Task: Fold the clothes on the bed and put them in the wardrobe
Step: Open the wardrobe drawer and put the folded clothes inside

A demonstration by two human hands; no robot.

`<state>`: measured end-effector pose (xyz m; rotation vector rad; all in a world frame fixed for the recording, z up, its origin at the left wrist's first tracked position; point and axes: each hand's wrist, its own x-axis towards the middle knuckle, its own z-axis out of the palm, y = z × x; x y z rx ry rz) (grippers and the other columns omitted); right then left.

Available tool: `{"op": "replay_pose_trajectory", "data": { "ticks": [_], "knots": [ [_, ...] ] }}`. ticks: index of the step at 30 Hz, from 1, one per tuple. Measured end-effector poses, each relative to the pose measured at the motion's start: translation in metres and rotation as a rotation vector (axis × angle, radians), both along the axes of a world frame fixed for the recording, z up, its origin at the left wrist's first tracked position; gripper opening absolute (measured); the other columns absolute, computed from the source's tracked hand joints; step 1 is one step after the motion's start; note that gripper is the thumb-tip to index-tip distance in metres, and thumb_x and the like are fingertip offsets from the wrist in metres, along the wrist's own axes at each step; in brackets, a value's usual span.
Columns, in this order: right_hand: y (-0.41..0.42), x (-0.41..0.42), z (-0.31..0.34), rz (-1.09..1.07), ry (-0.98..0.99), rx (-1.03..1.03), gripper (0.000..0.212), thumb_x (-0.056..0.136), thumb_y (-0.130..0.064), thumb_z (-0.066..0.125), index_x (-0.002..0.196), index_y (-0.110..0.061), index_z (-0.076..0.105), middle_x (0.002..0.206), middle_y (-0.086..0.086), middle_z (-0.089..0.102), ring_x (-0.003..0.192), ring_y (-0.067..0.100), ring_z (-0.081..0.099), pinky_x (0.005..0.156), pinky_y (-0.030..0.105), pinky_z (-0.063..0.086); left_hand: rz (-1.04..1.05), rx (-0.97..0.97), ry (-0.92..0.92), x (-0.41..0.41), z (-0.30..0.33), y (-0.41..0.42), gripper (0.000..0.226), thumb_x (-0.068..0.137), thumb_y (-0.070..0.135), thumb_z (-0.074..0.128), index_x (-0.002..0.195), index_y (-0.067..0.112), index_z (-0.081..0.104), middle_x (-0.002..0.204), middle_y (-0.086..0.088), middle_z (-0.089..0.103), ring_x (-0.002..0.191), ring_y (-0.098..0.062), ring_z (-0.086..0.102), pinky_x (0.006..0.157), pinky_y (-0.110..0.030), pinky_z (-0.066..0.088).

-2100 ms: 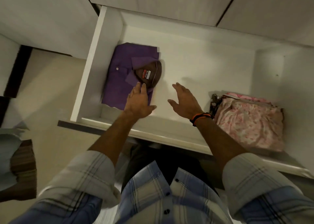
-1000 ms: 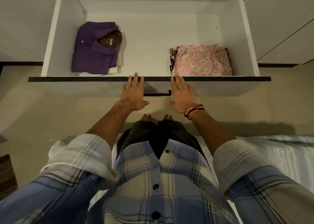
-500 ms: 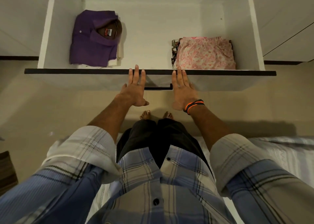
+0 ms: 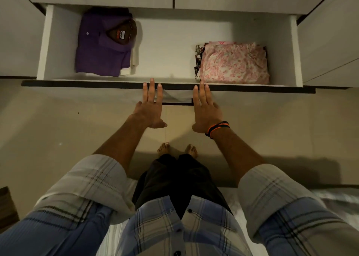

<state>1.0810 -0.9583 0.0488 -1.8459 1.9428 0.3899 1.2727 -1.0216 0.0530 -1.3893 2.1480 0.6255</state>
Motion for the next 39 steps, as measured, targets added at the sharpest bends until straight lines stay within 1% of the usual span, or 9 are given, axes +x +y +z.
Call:
{"op": "replay_pose_trajectory", "data": {
  "ticks": [15, 21, 25, 30, 32, 34, 36, 38, 39],
  "knots": [
    [-0.135, -0.034, -0.003, 0.038, 0.038, -0.020, 0.122, 0.074, -0.032, 0.070, 0.153, -0.006, -0.019, 0.160, 0.015, -0.025, 0.149, 0.033, -0.020, 0.107, 0.050, 0.042, 0.022, -0.008, 0.020, -0.035, -0.006, -0.133, 0.141, 0.070, 0.053, 0.081, 0.148, 0.008, -0.028, 0.151, -0.019, -0.040, 0.141, -0.043, -0.030, 0.115, -0.063, 0.019],
    [-0.175, -0.035, -0.006, 0.002, 0.085, -0.037, 0.117, 0.078, -0.029, 0.066, 0.151, -0.004, -0.021, 0.159, 0.018, -0.026, 0.149, 0.035, -0.019, 0.110, 0.049, 0.039, 0.000, -0.051, 0.051, -0.041, -0.009, -0.170, 0.143, 0.069, 0.053, 0.081, 0.147, 0.006, -0.029, 0.150, -0.021, -0.040, 0.141, -0.044, -0.030, 0.116, -0.062, 0.019],
    [-0.196, -0.035, -0.005, -0.050, 0.033, -0.028, 0.117, 0.077, -0.026, 0.068, 0.152, -0.004, -0.020, 0.159, 0.019, -0.026, 0.149, 0.035, -0.018, 0.116, 0.051, 0.030, 0.018, -0.072, 0.107, -0.043, -0.010, -0.191, 0.140, 0.071, 0.050, 0.081, 0.149, 0.010, -0.027, 0.152, -0.018, -0.039, 0.142, -0.040, -0.030, 0.115, -0.062, 0.020],
    [-0.213, -0.035, -0.001, -0.246, -0.244, -0.111, 0.107, 0.078, -0.014, 0.068, 0.156, -0.008, -0.006, 0.163, 0.013, -0.018, 0.151, 0.029, -0.014, 0.123, 0.044, 0.016, 0.250, -0.119, 0.288, -0.052, -0.010, -0.191, 0.131, 0.074, 0.046, 0.080, 0.152, 0.010, -0.019, 0.155, -0.022, -0.032, 0.144, -0.042, -0.023, 0.118, -0.056, 0.011],
    [-0.216, -0.030, 0.004, -0.498, -0.451, -0.288, 0.087, 0.085, -0.009, 0.065, 0.156, -0.007, 0.015, 0.165, 0.013, 0.003, 0.152, 0.027, 0.004, 0.122, 0.034, 0.015, 0.476, -0.127, 0.449, -0.056, -0.007, -0.190, 0.128, 0.075, 0.037, 0.082, 0.152, 0.003, -0.015, 0.156, -0.024, -0.028, 0.146, -0.042, -0.016, 0.119, -0.045, 0.009],
    [-0.220, -0.023, 0.010, -0.854, -0.654, -0.432, 0.074, 0.086, -0.003, 0.064, 0.152, -0.006, 0.029, 0.160, 0.014, 0.026, 0.147, 0.027, 0.026, 0.119, 0.031, 0.023, 0.709, -0.022, 0.576, -0.060, -0.002, -0.193, 0.124, 0.080, 0.031, 0.080, 0.151, 0.002, -0.018, 0.159, -0.018, -0.023, 0.149, -0.032, -0.002, 0.115, -0.027, 0.012],
    [-0.227, -0.018, 0.012, -1.198, -0.896, -0.376, 0.074, 0.086, 0.001, 0.063, 0.152, -0.006, 0.028, 0.153, 0.014, 0.037, 0.141, 0.027, 0.038, 0.115, 0.034, 0.034, 0.912, 0.195, 0.660, -0.066, 0.004, -0.205, 0.116, 0.082, 0.026, 0.078, 0.154, 0.007, -0.011, 0.163, -0.012, 0.006, 0.147, -0.025, 0.021, 0.111, -0.024, 0.023],
    [-0.241, -0.022, 0.013, -1.382, -1.112, -0.198, 0.071, 0.086, 0.001, 0.063, 0.149, -0.002, 0.030, 0.135, 0.010, 0.051, 0.124, 0.023, 0.051, 0.105, 0.030, 0.040, 1.083, 0.303, 0.820, -0.070, 0.000, -0.227, 0.102, 0.072, 0.026, 0.086, 0.151, 0.012, 0.023, 0.145, -0.006, 0.046, 0.134, -0.023, 0.044, 0.107, -0.028, 0.037],
    [-0.248, -0.026, 0.010, -1.382, -1.188, -0.132, 0.057, 0.085, 0.002, 0.063, 0.139, 0.001, 0.043, 0.114, 0.005, 0.059, 0.106, 0.015, 0.058, 0.098, 0.025, 0.044, 1.167, 0.330, 0.888, -0.070, -0.001, -0.236, 0.097, 0.061, 0.029, 0.090, 0.142, 0.011, 0.039, 0.134, -0.003, 0.057, 0.126, -0.021, 0.052, 0.105, -0.029, 0.041]
  ]
}}
